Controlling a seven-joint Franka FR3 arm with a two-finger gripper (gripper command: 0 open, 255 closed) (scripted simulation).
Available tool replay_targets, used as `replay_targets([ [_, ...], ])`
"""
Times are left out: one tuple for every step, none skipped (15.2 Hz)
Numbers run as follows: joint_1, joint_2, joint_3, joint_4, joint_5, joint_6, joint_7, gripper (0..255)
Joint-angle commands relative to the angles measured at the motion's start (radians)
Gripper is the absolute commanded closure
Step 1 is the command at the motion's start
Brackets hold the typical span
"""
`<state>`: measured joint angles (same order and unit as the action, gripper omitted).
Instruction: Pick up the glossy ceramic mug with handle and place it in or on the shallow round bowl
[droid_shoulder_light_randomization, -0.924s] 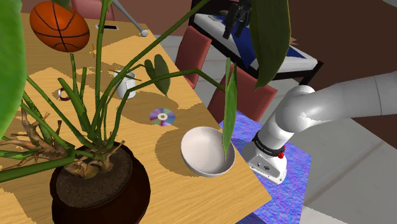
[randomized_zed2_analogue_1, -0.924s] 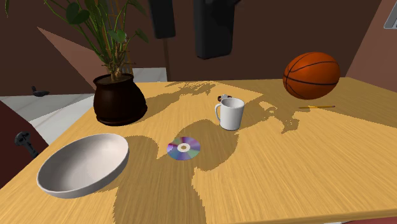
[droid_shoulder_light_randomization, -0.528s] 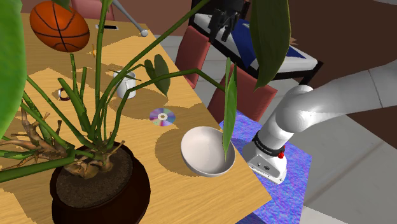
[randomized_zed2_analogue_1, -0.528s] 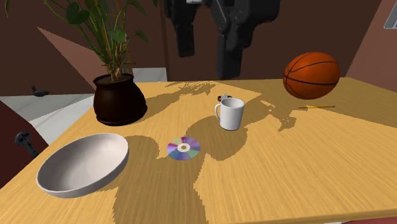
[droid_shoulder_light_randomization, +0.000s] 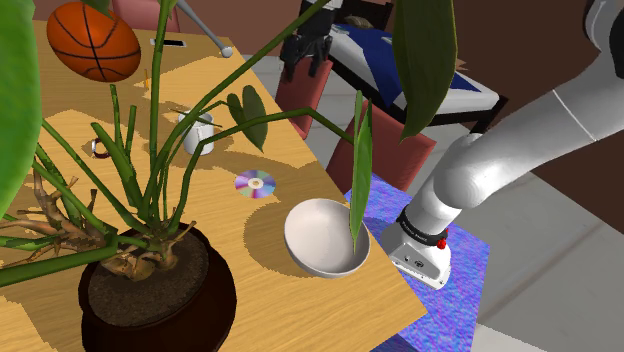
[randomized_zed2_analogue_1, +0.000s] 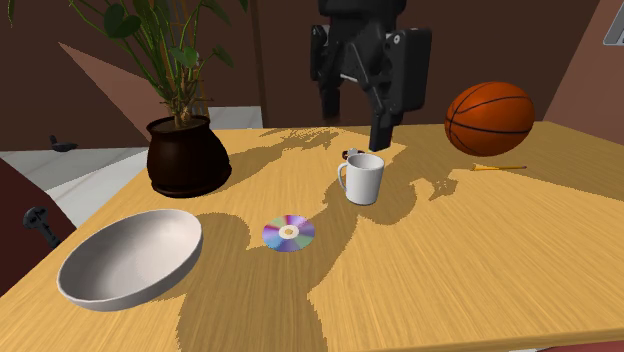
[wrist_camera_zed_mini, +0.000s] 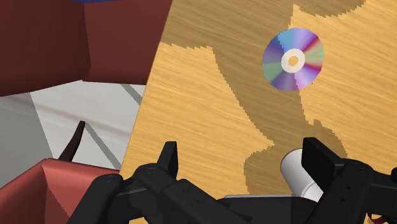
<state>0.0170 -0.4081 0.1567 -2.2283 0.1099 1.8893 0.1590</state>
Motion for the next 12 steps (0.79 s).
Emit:
replay_targets([
  [0.003, 0.06, 0.018, 0.016, -0.001, 0.041, 0.022, 0],
  [0.005, 0.095, 0.028, 0.033, -0.003, 0.059, 0.035, 0],
  [0.006, 0.131, 0.037, 0.05, -0.007, 0.076, 0.048, 0],
  [0.008, 0.168, 0.047, 0.069, -0.012, 0.093, 0.061, 0],
  [0.01, 0.204, 0.055, 0.089, -0.017, 0.108, 0.075, 0],
  [0.012, 0.242, 0.064, 0.11, -0.023, 0.122, 0.089, 0],
  [0.014, 0.279, 0.072, 0.132, -0.031, 0.135, 0.103, 0],
  [0.017, 0.317, 0.079, 0.156, -0.039, 0.147, 0.117, 0],
  [0.02, 0.355, 0.085, 0.181, -0.048, 0.158, 0.131, 0],
  [0.024, 0.394, 0.091, 0.208, -0.058, 0.168, 0.146, 0],
  [0.029, 0.433, 0.096, 0.235, -0.068, 0.177, 0.16, 0],
  [0.034, 0.472, 0.1, 0.265, -0.079, 0.184, 0.175, 0],
])
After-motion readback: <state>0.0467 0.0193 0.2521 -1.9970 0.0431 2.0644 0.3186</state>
